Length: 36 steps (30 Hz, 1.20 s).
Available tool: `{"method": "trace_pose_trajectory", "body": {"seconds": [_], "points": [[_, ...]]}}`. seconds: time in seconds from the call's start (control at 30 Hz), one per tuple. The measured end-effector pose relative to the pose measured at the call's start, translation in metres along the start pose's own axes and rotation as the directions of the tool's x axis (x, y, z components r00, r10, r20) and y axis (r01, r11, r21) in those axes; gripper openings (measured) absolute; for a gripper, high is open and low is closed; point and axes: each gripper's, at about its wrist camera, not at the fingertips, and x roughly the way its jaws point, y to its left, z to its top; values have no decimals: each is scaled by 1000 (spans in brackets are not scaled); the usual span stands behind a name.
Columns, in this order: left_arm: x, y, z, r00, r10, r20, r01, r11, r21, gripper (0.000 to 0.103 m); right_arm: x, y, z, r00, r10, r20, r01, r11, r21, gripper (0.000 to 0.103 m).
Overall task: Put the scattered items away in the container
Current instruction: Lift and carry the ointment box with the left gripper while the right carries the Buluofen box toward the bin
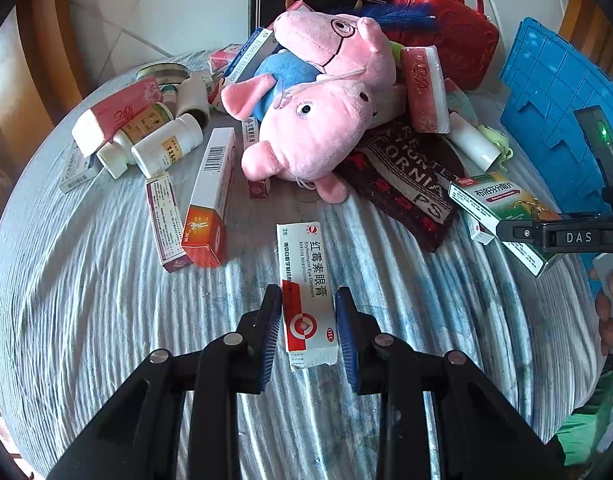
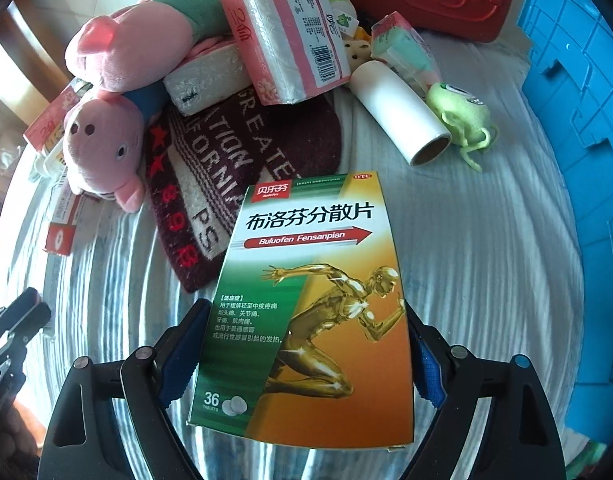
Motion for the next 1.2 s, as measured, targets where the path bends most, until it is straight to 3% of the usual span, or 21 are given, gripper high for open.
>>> {"method": "trace_pose_trajectory", "body": {"seconds": [0.53, 1.2], "points": [[-55, -11, 8, 997, 15, 79, -15, 1000, 1, 27, -62, 10, -32, 998, 38, 42, -37, 999, -40, 87], [-138, -26, 35, 979, 38, 199, -39, 999, 1, 27, -168, 12, -39, 975, 107, 194, -92, 992, -81, 87]]}}
